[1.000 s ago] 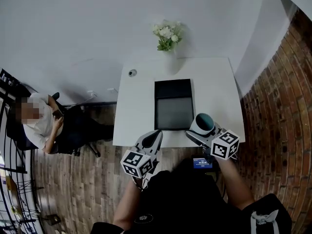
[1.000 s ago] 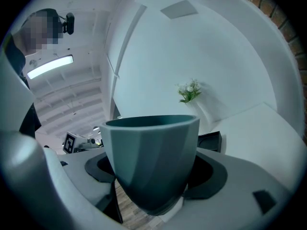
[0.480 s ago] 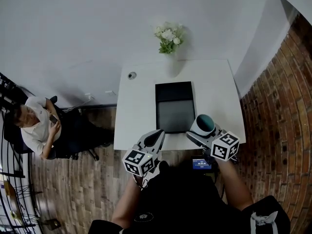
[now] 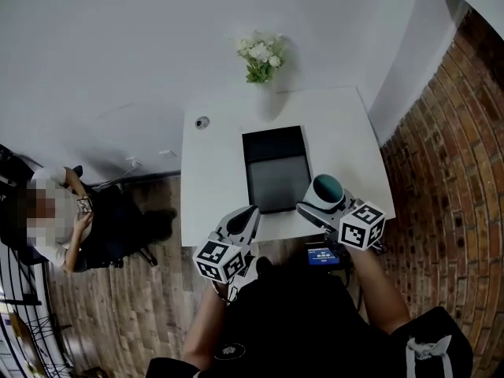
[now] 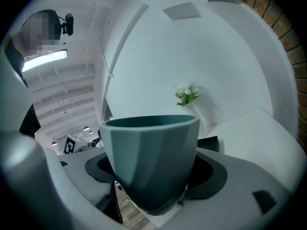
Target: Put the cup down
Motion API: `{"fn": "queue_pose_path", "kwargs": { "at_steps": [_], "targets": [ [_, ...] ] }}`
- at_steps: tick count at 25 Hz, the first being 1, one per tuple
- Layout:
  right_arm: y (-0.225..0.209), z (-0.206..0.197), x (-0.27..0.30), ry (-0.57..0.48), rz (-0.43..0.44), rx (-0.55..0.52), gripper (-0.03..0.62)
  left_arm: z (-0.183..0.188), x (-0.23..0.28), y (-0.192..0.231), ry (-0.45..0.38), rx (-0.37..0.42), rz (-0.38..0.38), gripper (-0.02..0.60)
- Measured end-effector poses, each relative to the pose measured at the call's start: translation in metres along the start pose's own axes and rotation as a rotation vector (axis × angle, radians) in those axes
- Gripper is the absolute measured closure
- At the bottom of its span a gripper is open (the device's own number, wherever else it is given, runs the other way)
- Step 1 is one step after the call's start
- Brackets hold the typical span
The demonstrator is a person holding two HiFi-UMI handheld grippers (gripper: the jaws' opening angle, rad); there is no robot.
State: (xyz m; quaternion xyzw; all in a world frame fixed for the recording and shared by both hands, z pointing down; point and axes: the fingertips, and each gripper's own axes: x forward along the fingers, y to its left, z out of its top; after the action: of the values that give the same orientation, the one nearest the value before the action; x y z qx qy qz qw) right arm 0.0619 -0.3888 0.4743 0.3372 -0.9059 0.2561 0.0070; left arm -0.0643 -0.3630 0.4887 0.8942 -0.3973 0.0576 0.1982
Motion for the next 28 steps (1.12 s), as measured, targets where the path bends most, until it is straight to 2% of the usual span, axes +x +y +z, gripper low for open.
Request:
{"fn": "queue_pose_path", "kwargs": {
  "at_steps": [9, 15, 23, 28],
  "targets": [
    [-0.001, 0.001, 0.003, -0.013, -0.018, 0.013, 0.197, 0.001, 0.002, 0.003, 0.004, 0.001, -0.019, 0.575],
    [-0.003, 0.0, 0.008, -0.008, 0.003, 0.031, 0.197, 0.001, 0.004, 0.004, 0.009, 0.001, -0.024, 0.575],
    [-0.028, -0.034, 0.036, 0.121, 0.044, 0.055, 0.197, 0.0, 0.007, 0.009, 0.037, -0.013, -0.009, 0.575],
    [-0.068, -0.039, 0.075, 0.154, 0.026, 0.057, 0.197, -0.004, 0.009, 0.022, 0.061, -0.03, 0.009, 0.575]
  ]
}}
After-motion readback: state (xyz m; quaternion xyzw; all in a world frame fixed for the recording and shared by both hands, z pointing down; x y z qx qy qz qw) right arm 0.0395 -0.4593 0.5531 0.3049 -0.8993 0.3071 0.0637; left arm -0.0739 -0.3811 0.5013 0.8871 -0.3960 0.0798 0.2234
